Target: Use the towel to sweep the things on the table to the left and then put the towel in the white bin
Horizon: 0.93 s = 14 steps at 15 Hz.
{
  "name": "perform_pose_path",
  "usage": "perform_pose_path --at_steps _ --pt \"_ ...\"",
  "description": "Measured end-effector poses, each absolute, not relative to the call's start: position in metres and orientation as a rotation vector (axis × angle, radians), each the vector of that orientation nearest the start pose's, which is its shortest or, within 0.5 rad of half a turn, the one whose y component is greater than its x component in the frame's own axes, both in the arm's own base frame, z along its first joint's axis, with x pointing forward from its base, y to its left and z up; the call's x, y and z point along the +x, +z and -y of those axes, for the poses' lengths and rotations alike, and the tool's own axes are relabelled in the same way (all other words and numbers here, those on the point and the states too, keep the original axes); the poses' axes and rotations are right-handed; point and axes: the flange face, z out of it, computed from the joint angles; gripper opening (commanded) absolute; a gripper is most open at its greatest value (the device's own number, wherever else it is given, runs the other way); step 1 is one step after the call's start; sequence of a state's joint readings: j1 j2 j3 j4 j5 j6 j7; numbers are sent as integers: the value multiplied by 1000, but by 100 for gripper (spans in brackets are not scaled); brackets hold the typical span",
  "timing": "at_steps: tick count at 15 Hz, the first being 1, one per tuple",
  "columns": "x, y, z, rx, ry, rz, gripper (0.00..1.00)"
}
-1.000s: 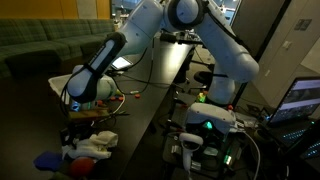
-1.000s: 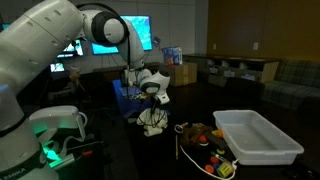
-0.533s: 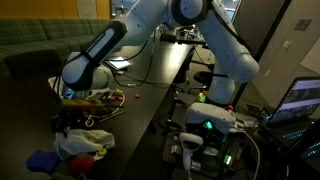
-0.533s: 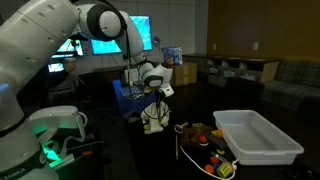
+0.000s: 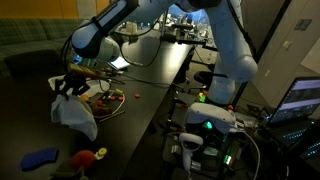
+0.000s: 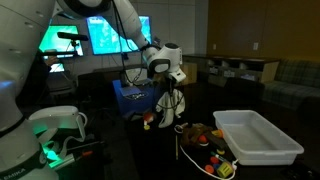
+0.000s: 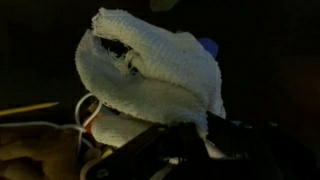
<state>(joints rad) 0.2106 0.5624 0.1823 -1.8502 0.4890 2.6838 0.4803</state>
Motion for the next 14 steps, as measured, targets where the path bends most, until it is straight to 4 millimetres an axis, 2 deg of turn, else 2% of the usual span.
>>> perform_pose_path --at_steps 4,8,11,14 --pt "615 286 -150 -2572 -242 -797 9" --pt "591 315 -59 -2537 -374 -921 9" --pt "568 327 15 -2517 -478 -1063 9" --pt "545 330 81 -2501 -580 -1207 9"
